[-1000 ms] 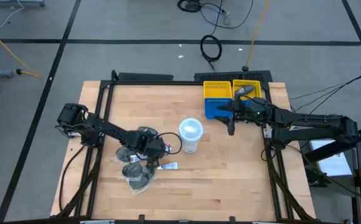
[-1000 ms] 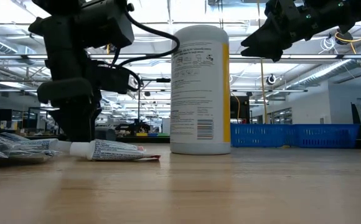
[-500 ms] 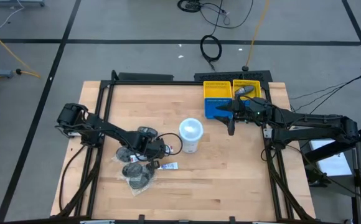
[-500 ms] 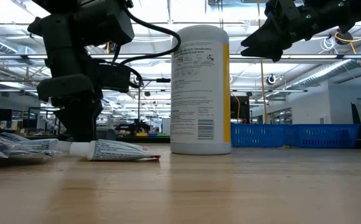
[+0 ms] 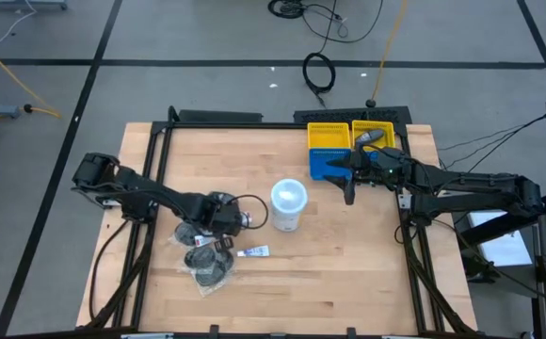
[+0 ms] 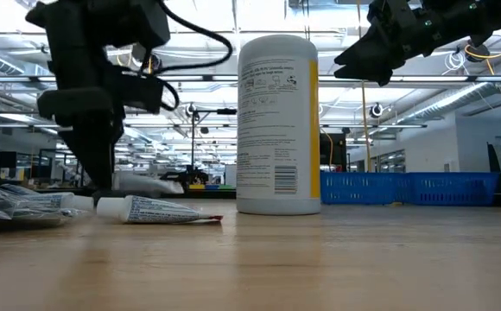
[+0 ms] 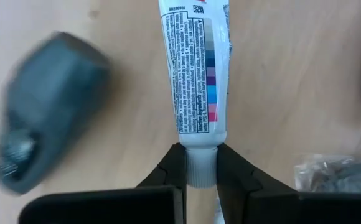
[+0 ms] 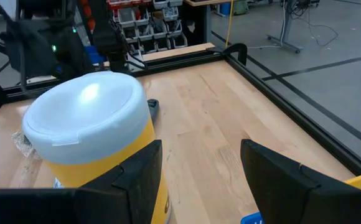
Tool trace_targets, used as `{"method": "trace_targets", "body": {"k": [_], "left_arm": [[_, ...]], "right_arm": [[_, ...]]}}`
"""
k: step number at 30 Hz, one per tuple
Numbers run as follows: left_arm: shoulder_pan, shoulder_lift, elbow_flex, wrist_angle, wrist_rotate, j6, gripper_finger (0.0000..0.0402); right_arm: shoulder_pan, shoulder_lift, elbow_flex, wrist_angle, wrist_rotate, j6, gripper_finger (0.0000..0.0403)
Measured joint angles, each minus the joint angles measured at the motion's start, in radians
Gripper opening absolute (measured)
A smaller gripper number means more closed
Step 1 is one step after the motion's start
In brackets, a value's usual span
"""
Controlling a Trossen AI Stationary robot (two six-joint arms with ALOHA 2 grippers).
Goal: Pick & Place Travel size toiletries
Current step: Put the white toothpaste into the left yellow bin
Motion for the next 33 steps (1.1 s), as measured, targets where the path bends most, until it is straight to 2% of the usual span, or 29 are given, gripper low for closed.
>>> {"method": "trace_targets", "body": {"k": [11, 16, 26, 33], "left_arm": [[-0.038, -0.235, 0.002, 0.025, -0.178, 0.017, 0.0041], [-0.051, -0.351, 0.003, 0.103, -0.288, 0.092, 0.0048], [-0.052, -0.497, 0.004, 0.390, -0.461, 0.304, 0.0047], [-0.046, -0.495, 0.005, 0.651, -0.472, 0.514, 0.0041]], "right_arm": [[0.000, 0.000, 0.000, 0.002, 0.000, 0.000, 0.0210], [0.000, 0.000, 0.000, 0.034, 0.000, 0.000, 0.0210], [0.000, 0.000, 0.000, 0.064, -0.001, 0.001, 0.0210], [0.031, 0.000, 0.000, 0.219, -0.007, 0.047, 0.0210]]}}
